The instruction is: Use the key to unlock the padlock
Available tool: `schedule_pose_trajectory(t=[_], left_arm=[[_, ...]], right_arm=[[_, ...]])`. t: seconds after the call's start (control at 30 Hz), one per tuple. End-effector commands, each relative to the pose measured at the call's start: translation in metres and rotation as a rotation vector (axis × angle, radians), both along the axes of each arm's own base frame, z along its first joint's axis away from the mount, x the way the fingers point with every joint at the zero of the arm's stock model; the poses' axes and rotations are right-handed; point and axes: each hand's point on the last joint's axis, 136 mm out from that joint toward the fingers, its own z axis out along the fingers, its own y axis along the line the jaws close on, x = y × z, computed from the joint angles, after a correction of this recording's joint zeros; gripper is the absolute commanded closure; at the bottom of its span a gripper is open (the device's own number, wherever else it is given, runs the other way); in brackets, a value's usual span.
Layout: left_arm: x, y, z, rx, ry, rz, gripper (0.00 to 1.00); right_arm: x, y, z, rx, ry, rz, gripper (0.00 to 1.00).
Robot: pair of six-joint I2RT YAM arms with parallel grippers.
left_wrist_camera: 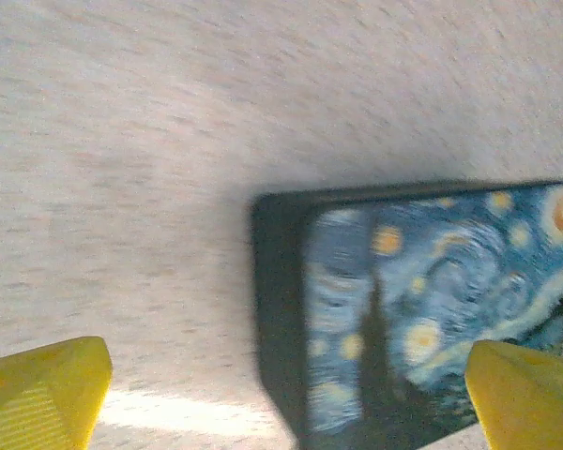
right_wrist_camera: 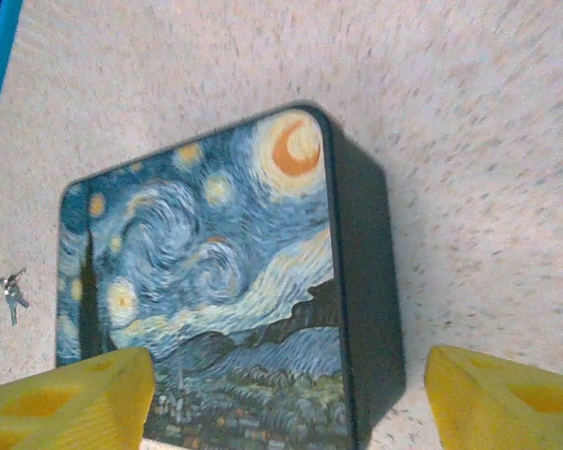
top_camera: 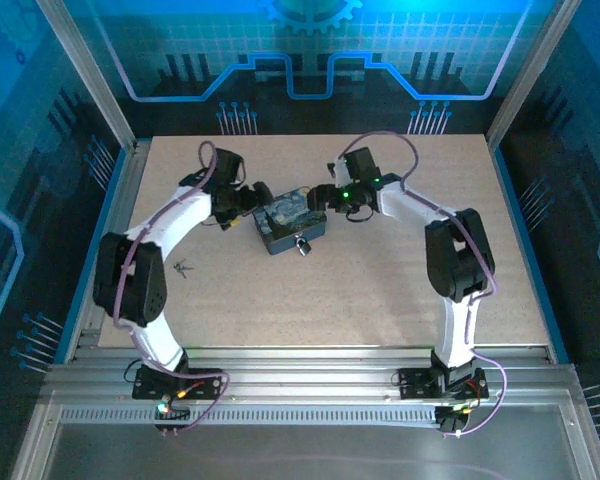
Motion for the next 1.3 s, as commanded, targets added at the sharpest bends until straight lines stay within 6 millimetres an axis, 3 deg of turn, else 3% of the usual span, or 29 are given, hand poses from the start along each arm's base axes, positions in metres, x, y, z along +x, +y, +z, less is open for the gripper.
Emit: schedule_pose_trajectory(t=[0.0, 0.1, 0.3, 0.43, 0.63, 0.83, 1.27], left_arm=[[-0.056, 0.068, -0.025, 0.122, 0.184, 0.129, 0.06], [-0.086, 0.110, -0.041, 0.167, 0.247, 0.223, 0.10], [-0.119, 0.155, -0.073, 0.137, 0.321, 0.380, 0.21], [-0.114, 0.159, -0.089, 0.114, 0.326, 0.378, 0.30], [-0.105, 0.161, -0.100, 0.116, 0.342, 0.369, 0.46], [-0.110, 0.150, -0.115, 0.084, 0.365, 0.343, 0.47], [-0.107, 0.144, -0.122, 0.078, 0.377, 0.325, 0.72]], right_arm=[[-0.017, -0.012, 0.014, -0.057, -0.035, 0.000, 0.26], [-0.038, -0.003, 0.009, -0.063, -0.037, 0.023, 0.28], [-0.068, 0.030, 0.001, -0.023, -0.030, 0.100, 0.29], [-0.083, 0.047, -0.001, -0.008, -0.024, 0.144, 0.30], [-0.089, 0.051, -0.002, -0.005, -0.016, 0.152, 0.31], [-0.089, 0.052, 0.001, 0.010, -0.014, 0.145, 0.32], [-0.095, 0.065, 0.005, 0.019, 0.002, 0.163, 0.33]])
